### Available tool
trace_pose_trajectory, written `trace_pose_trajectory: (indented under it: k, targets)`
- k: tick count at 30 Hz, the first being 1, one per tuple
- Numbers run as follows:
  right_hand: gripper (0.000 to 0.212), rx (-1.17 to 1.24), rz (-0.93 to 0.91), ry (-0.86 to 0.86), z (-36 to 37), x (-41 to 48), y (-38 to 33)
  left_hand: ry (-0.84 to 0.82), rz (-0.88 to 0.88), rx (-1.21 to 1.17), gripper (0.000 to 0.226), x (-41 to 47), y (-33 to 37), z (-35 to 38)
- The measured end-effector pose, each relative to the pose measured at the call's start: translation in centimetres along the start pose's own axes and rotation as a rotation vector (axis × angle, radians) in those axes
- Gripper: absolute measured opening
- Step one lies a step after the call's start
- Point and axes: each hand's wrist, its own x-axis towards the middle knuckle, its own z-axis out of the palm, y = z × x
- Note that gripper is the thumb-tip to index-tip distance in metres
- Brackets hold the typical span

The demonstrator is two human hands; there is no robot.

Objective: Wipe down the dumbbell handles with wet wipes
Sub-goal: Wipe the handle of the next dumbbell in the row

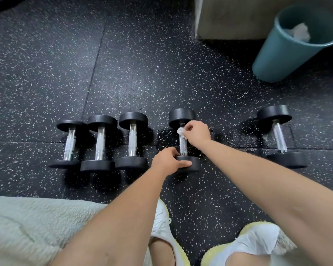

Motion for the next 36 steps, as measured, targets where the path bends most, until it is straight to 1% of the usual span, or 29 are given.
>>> trace_pose_trajectory:
  k: [2,4,7,9,10,11,14,16,19,21,24,25,27,30,32,34,36]
  targets:
    - [0.017,-0.047,-0.033,-0.029,0.1,-0.6,-0.3,-0.013,-0.005,0.006,0.053,0.1,-0.1,-0.1]
    - [0.012,-0.115,-0.097,-0.091,0.1,-1.1,-0.2,-0.027,-0.012,-0.003,0.055,0.2,-0.4,-0.5]
    - [0.012,-0.257,-0.165,-0.239,0.0,-2.5,1.1,-0.045,-0.020,-0.034,0.059,0.4,-0.7,-0.8]
    - [0.008,-0.335,-0.175,-0.360,-0.5,-2.9,1.7,-0.043,-0.023,-0.065,0.060,0.4,-0.9,-0.8]
    - [0.007,-0.349,-0.175,-0.390,-0.9,-2.8,1.7,-0.040,-0.024,-0.070,0.060,0.4,-0.9,-0.7]
    - [0.008,-0.336,-0.174,-0.381,-1.3,-2.4,1.3,-0.035,-0.027,-0.068,0.061,0.3,-0.9,-0.6]
    - [0.009,-0.181,-0.100,-0.213,-1.9,-1.1,0.0,-0.021,-0.028,-0.013,0.063,0.2,-0.6,-0.6]
    - [0.014,-0.123,-0.049,-0.156,-1.4,-1.2,-0.2,-0.025,-0.012,0.029,0.062,0.3,-0.5,-0.6]
    - [0.023,-0.130,-0.070,-0.180,-0.2,-2.4,0.5,-0.044,0.021,0.082,0.059,0.6,-0.6,-1.0]
    - [0.026,-0.197,-0.112,-0.244,-0.1,-3.1,1.1,-0.078,0.019,0.081,0.057,0.8,-0.6,-1.5]
    - [0.012,-0.288,-0.148,-0.397,-0.9,-3.0,1.2,-0.135,0.006,0.081,0.056,0.9,-0.4,-2.3]
    - [0.008,-0.296,-0.155,-0.403,-1.2,-2.8,0.9,-0.148,0.005,0.089,0.057,1.0,-0.4,-2.5]
    - [0.007,-0.236,-0.136,-0.321,-1.5,-2.4,0.2,-0.176,-0.003,0.121,0.057,0.9,-0.3,-2.8]
    - [0.020,-0.076,-0.056,-0.179,-0.5,-2.2,-0.4,-0.203,-0.025,0.107,0.058,0.7,0.0,-2.9]
    - [0.024,-0.092,-0.062,-0.145,0.7,-2.9,-0.1,-0.189,-0.014,0.110,0.062,0.5,0.3,-2.9]
    - [0.022,-0.147,-0.105,-0.179,1.1,-3.7,0.4,-0.160,-0.005,0.145,0.062,0.4,0.2,-2.6]
    - [0.017,-0.215,-0.147,-0.296,0.8,-3.8,0.6,-0.138,-0.010,0.151,0.062,0.7,-0.1,-2.5]
